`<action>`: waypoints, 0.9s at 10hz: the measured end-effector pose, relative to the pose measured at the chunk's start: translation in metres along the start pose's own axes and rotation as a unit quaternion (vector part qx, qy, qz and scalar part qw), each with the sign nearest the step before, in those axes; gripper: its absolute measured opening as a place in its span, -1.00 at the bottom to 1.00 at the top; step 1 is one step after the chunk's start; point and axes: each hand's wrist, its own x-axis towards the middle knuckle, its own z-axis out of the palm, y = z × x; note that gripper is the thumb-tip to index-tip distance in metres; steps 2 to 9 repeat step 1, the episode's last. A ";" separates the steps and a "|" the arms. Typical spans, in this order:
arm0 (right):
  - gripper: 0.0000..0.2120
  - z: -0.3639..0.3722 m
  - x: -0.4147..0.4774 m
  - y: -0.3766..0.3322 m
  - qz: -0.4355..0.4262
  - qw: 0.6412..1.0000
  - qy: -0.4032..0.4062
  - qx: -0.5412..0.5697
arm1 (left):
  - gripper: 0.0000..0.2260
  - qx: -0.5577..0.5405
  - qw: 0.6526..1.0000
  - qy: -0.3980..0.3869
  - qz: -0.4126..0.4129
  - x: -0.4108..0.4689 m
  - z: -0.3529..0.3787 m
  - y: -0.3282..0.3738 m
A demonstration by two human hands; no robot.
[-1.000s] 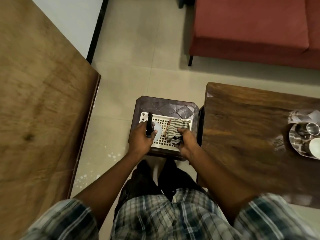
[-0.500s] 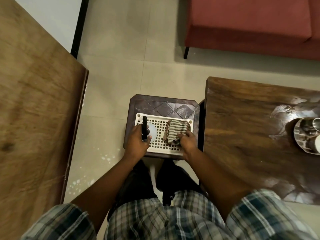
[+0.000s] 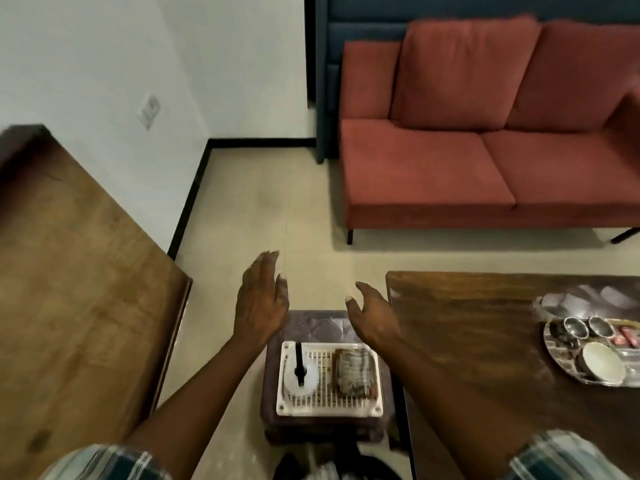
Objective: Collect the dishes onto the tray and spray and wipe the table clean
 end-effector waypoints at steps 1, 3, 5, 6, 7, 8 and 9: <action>-0.44 -0.038 0.018 -0.043 -0.056 0.997 0.038 -0.032 | -0.51 0.012 0.999 0.036 0.036 0.033 -0.028 0.037; -0.44 -0.038 0.018 -0.043 -0.056 0.997 0.038 -0.032 | -0.51 0.012 0.999 0.036 0.036 0.033 -0.028 0.037; -0.44 -0.038 0.018 -0.043 -0.056 0.997 0.038 -0.032 | -0.51 0.012 0.999 0.036 0.036 0.033 -0.028 0.037; -0.44 -0.038 0.018 -0.043 -0.056 0.997 0.038 -0.032 | -0.51 0.012 0.999 0.036 0.036 0.033 -0.028 0.037; -0.44 -0.038 0.018 -0.043 -0.056 0.997 0.038 -0.032 | -0.51 0.012 0.999 0.036 0.036 0.033 -0.028 0.037; -0.44 -0.038 0.018 -0.043 -0.056 0.997 0.038 -0.032 | -0.51 0.012 0.999 0.036 0.036 0.033 -0.028 0.037; -0.44 -0.038 0.018 -0.043 -0.056 0.997 0.038 -0.032 | -0.51 0.012 0.999 0.036 0.036 0.033 -0.028 0.037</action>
